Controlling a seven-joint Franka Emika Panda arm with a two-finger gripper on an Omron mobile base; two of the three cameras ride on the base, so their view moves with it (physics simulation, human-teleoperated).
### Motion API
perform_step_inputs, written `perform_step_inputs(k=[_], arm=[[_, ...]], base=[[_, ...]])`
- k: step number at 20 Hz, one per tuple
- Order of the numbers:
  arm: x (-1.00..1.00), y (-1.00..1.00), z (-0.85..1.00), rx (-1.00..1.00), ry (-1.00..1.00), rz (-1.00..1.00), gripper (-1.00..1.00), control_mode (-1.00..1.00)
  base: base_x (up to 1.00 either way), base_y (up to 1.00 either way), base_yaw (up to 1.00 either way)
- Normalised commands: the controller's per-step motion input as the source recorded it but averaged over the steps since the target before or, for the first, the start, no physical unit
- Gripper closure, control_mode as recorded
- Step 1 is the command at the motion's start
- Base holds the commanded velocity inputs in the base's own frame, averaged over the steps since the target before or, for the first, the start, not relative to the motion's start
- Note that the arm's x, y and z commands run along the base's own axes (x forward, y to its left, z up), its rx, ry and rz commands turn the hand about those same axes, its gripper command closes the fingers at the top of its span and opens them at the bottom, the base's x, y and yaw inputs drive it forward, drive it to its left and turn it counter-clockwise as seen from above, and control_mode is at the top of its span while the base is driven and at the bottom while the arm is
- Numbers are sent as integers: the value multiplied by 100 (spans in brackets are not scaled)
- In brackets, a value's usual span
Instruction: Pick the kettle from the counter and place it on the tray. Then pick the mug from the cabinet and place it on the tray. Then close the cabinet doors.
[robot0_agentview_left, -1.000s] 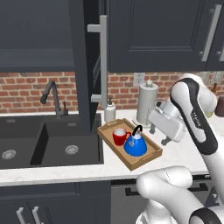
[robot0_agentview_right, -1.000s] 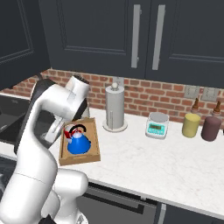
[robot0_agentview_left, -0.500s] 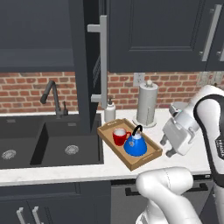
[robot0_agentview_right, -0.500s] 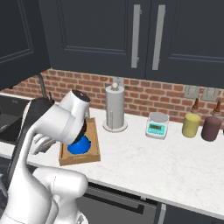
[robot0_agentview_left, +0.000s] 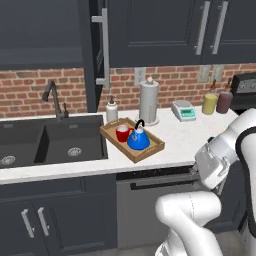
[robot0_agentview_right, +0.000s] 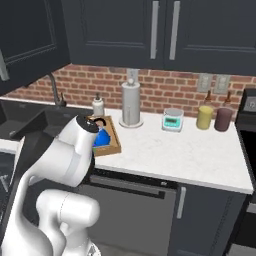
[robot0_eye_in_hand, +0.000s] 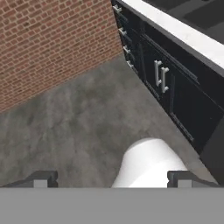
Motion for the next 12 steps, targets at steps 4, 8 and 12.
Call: perform_step_inputs(k=[4, 8, 12], arm=[[0, 0, 0, 0, 0, 0, -100, 100], [0, 0, 0, 0, 0, 0, -100, 100], [0, 0, 0, 0, 0, 0, -100, 100]], base=[[-78, 39, 0], [-57, 62, 0], [-26, 91, 0]])
